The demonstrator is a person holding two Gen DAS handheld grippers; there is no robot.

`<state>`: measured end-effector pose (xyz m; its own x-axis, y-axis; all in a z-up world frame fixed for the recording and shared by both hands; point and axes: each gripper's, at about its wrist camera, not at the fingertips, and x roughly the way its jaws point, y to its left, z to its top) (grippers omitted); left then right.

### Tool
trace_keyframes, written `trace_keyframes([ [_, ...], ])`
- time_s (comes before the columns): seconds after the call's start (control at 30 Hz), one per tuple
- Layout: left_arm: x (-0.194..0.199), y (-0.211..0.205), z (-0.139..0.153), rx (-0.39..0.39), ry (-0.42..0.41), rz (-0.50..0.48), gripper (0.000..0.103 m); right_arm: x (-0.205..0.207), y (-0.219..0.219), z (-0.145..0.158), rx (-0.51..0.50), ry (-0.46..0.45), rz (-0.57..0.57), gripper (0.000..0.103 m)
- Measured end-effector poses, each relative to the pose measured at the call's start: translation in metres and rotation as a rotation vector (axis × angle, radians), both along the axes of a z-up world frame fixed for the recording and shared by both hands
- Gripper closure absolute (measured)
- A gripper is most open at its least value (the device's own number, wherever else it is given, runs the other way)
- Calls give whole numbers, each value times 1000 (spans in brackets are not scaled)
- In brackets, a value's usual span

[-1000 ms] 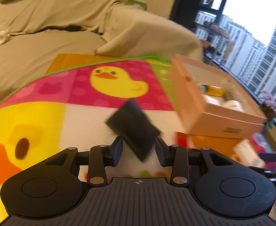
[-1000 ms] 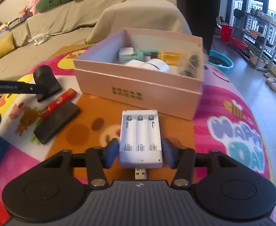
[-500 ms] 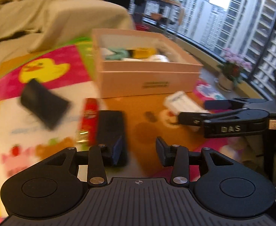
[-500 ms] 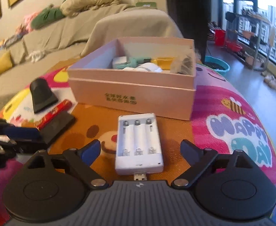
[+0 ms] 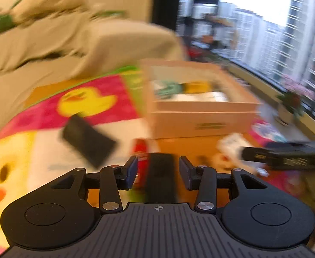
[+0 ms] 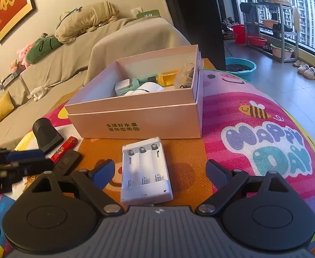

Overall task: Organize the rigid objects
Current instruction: 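Grasp the white battery holder with the right gripper while the left grasps the black phone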

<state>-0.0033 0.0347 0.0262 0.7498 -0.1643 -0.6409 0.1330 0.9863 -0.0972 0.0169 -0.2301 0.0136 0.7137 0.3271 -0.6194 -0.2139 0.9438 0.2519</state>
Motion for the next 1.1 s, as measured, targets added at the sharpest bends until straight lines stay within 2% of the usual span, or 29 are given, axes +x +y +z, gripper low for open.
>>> trace_keyframes([
  [0.1, 9, 11, -7, 1, 55, 37, 57, 0, -1, 0, 1, -1, 0, 11],
  [0.2, 7, 4, -14, 28, 84, -6, 56, 0, -1, 0, 4, -2, -2, 11],
  [0.27, 3, -4, -15, 40, 65, -24, 55, 0, -1, 0, 4, -2, -2, 11],
  [0.4, -1, -15, -13, -8, 90, -87, 56, 1, -1, 0, 6, -2, -3, 11],
  [0.53, -19, -31, -6, 18, 62, -132, 56, 1, -1, -1, 6, -2, -3, 11],
  [0.67, -16, -45, -16, 105, 56, -144, 56, 1, -1, -1, 7, -3, -5, 11],
  [0.77, -6, -47, -22, 61, 77, -157, 47, 1, -2, -1, 14, -4, -11, 11],
  [0.9, -1, -57, -26, 36, 98, -239, 12, 1, -4, -2, 25, -2, -15, 11],
  [1.03, 3, -65, -31, 67, 64, -259, 8, 2, -4, -2, 24, -2, -15, 11],
  [1.07, 5, -65, -31, 65, 56, -253, 10, 2, -4, -2, 21, -2, -14, 11],
  [1.1, 6, -65, -31, 66, 47, -246, 18, 3, -3, -2, 13, -1, -12, 11],
])
